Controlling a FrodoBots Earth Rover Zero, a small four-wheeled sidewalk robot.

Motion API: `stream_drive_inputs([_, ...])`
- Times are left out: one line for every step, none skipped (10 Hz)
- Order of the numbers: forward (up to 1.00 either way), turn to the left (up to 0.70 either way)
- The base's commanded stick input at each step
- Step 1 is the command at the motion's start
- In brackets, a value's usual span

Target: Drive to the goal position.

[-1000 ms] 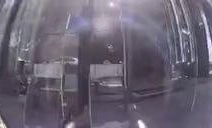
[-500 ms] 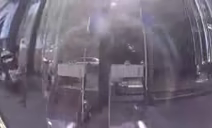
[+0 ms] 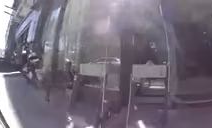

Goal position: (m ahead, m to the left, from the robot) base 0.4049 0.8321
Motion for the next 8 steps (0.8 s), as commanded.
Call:
stream_drive_inputs([0.0,0.45])
stream_drive_inputs([0.0,0.45])
stream_drive_inputs([0.0,0.45])
stream_drive_inputs([0.0,0.45])
stream_drive_inputs([0.0,0.45])
stream_drive_inputs([0.0,0.45])
stream_drive_inputs([0.0,0.45])
stream_drive_inputs([0.0,0.45])
